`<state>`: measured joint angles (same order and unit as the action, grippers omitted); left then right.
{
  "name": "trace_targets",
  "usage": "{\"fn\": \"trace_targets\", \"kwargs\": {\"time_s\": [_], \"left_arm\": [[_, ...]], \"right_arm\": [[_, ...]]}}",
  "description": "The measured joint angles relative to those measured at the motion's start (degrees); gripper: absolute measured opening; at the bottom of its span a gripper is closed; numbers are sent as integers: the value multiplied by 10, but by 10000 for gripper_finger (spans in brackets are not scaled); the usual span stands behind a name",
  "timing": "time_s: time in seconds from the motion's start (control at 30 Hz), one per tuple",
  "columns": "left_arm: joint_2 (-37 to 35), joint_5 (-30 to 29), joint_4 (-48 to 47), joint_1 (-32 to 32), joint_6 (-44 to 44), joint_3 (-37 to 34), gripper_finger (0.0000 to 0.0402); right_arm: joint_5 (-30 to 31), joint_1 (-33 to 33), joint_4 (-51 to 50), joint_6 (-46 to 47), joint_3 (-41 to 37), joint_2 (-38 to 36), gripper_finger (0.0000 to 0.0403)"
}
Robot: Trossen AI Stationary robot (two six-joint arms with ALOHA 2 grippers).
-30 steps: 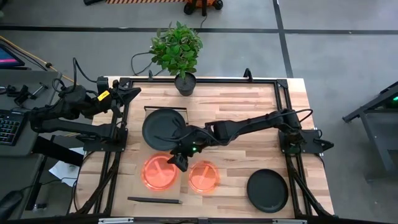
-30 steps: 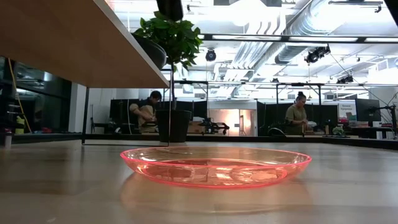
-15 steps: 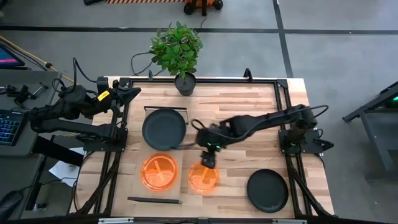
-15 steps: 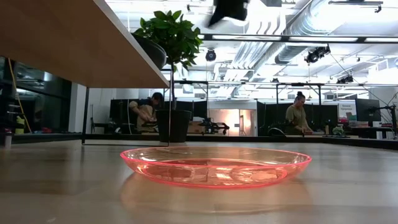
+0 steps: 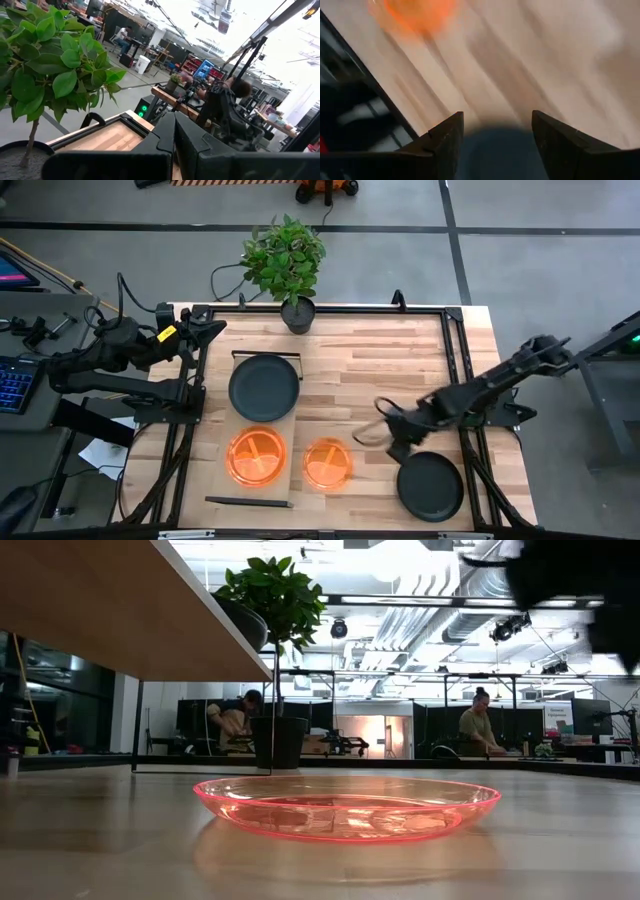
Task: Place and stack plates onto a shelf
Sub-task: Stack the black plate on top of the black plate on the shelf
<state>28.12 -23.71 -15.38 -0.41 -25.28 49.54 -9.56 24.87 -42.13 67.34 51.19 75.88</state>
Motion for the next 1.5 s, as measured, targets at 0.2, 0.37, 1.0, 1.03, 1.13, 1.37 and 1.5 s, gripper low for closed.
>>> {"fn": "trace_targets", "kwargs": {"time_s": [0.2,0.37,1.0,1.03,1.13,1.37,1.5], "left_arm": [[0,-1,0,0,0,0,0],[0,-1,0,0,0,0,0],[0,-1,-1,0,0,0,0],[0,-1,-1,0,0,0,0],[0,-1,-1,0,0,0,0],[0,-1,-4,0,0,0,0],[0,-1,-8,0,0,0,0]], "right_arm": [[-35,79,-16,-9,-59,-16,215],[0,100,-18,-43,-95,-12,215],[8,101,54,-238,-175,-12,215],[3,101,57,-235,-179,-12,215],[-2,101,61,-234,-185,-12,208],[-4,101,65,-227,-185,-12,99],[-5,101,66,-220,-184,-12,13]]}}
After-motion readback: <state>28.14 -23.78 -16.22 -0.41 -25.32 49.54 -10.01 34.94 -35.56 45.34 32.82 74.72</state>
